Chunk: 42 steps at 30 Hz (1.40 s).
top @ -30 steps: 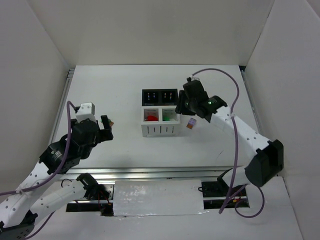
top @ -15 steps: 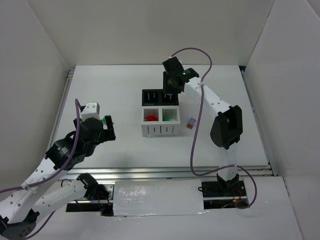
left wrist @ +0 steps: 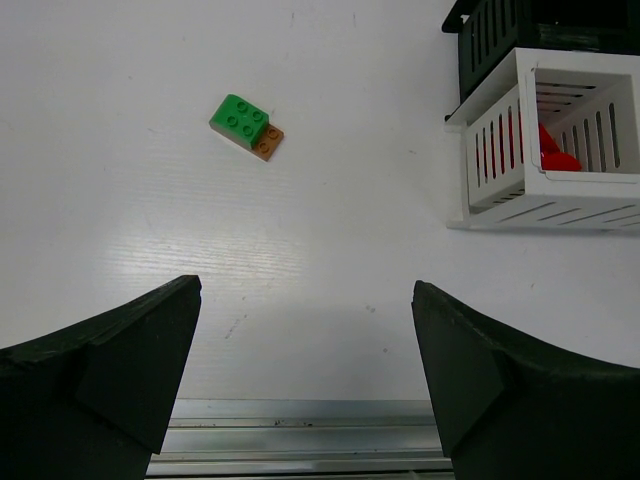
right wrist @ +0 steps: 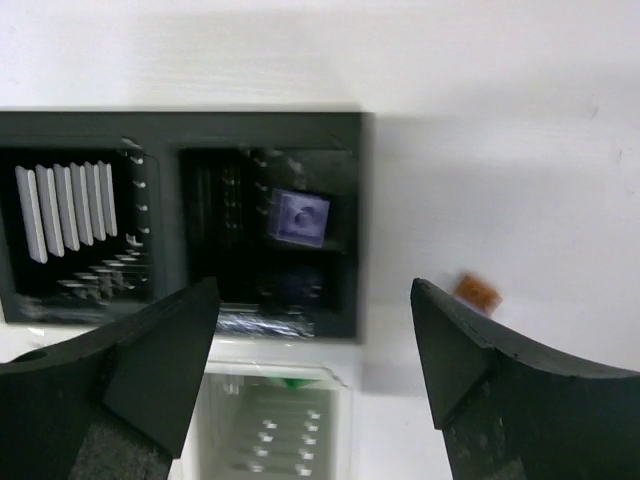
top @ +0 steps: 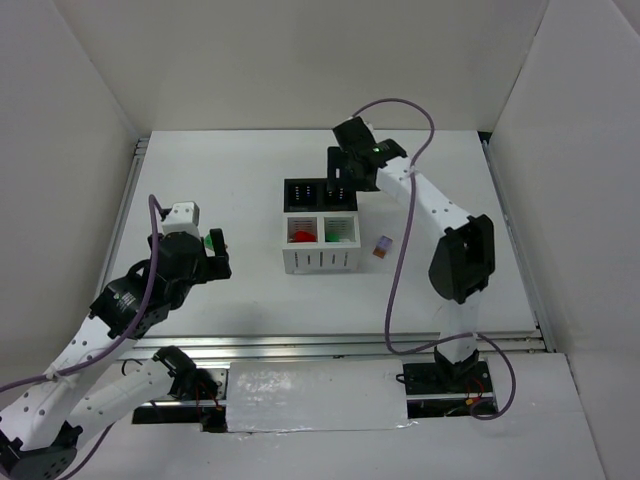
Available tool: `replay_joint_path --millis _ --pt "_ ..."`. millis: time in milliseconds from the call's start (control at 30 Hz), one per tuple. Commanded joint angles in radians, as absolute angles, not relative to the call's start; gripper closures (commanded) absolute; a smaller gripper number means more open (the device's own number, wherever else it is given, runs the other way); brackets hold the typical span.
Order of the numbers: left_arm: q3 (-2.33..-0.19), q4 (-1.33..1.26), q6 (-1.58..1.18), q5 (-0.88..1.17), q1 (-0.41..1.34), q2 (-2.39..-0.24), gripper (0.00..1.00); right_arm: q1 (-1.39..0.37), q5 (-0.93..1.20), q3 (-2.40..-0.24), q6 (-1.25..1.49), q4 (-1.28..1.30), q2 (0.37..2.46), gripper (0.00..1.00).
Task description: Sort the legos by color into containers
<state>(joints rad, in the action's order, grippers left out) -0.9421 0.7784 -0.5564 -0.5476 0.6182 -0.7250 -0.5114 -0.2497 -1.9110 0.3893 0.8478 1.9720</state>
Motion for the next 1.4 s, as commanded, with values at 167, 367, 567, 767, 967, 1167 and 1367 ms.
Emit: replay_joint_path --millis 167,367,567,767,967,1167,1367 --pt "-0.936 0.736 -0.548 -0.549 0.604 -0.701 0.00 -0.397 -0.347 -1.326 0.544 0.669 1.514 0.10" --pt "-0.937 0.746 -0.552 -0.551 0.601 -0.719 0.00 -0.331 -0.341 -1.235 0.574 0.612 1.586 0.14" --pt "-0.936 0.741 -0.551 -0.543 0.601 -0.715 0.01 -0.314 -0.304 -1.243 0.595 0.558 1.721 0.23" --pt "-0.936 0.739 -0.545 -0.534 0.601 -0.729 0.00 -0.314 -0.261 -1.269 0.603 0.531 1.802 0.26" --pt "-0.934 0.739 -0.545 -0.535 0.601 -0.721 0.00 -0.313 -0.236 -1.209 0.629 0.503 1.825 0.32" --pt "-0.936 0.738 -0.543 -0.532 0.601 -0.722 0.00 -0.313 -0.236 -1.173 0.635 0.477 1.804 0.50" --pt "-0.934 0.741 -0.546 -0.535 0.601 -0.719 0.00 -0.314 -0.213 -1.183 0.629 0.500 1.809 0.94"
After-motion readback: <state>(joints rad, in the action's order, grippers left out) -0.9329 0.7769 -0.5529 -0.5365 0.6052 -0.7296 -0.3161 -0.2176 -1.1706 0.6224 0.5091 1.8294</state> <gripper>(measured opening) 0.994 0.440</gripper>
